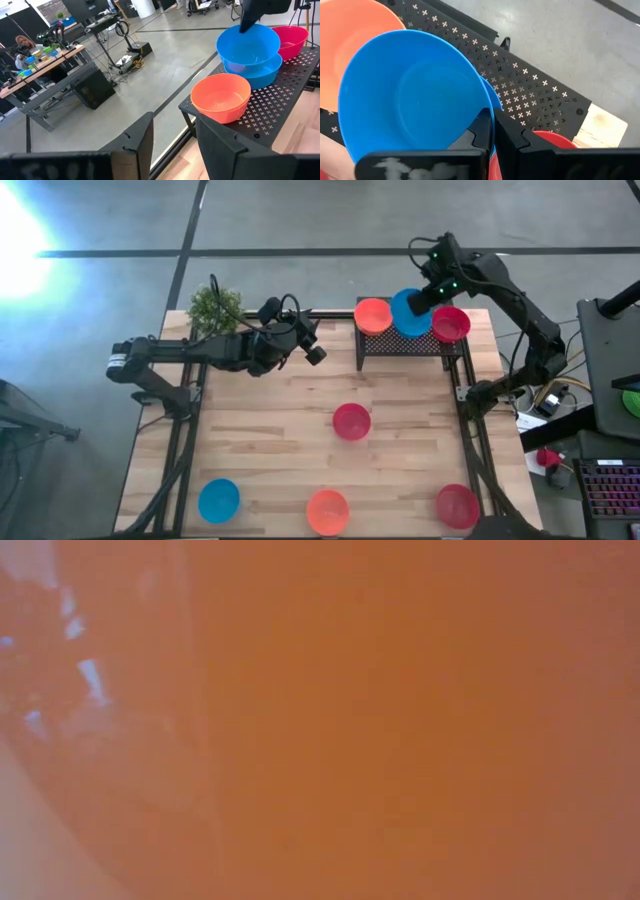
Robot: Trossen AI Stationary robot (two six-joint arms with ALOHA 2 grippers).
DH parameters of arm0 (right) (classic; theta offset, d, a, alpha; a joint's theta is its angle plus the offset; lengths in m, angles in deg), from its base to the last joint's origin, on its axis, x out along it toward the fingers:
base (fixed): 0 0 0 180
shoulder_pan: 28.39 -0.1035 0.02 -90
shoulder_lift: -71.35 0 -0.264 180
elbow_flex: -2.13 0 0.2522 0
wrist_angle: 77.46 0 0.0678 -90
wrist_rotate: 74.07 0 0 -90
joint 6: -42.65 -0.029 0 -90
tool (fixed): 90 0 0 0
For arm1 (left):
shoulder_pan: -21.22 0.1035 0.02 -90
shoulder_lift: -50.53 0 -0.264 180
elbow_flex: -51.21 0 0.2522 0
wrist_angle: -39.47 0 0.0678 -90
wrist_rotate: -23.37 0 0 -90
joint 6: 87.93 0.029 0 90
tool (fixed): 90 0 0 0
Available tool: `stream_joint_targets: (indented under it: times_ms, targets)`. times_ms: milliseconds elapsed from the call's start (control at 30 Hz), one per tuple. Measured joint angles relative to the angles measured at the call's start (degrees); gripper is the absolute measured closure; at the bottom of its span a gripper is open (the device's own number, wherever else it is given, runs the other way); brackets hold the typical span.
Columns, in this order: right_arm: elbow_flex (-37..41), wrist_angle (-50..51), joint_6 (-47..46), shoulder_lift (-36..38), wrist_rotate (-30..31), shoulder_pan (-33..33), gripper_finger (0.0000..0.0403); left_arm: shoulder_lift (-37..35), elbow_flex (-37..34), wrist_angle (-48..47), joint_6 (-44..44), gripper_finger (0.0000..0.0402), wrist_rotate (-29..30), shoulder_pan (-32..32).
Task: Pick & Place Mini bowls
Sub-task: Stack the right blue bowl on top of the blue bowl on the shelf
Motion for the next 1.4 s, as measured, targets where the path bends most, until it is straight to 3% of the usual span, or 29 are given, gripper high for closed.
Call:
stream_joint_targets:
  times_ms: [600,1167,1400]
  targets:
    - [4.27,-1.9,0.73,-0.04,0.04,0.04,0.0388,0.0,0.0,0.02,0.0,0.0259,0.0,0.0]
    - [2.75,-1.95,0.9,0.07,0.15,0.0,0.0291,0.0,-0.02,0.02,0.0,0.0259,0.0,0.0]
    - [1.23,-0.95,0.02,1.37,0.02,0.0,0.0288,0.0,-0.02,-0.07,0.0,0.0259,-0.02,0.0]
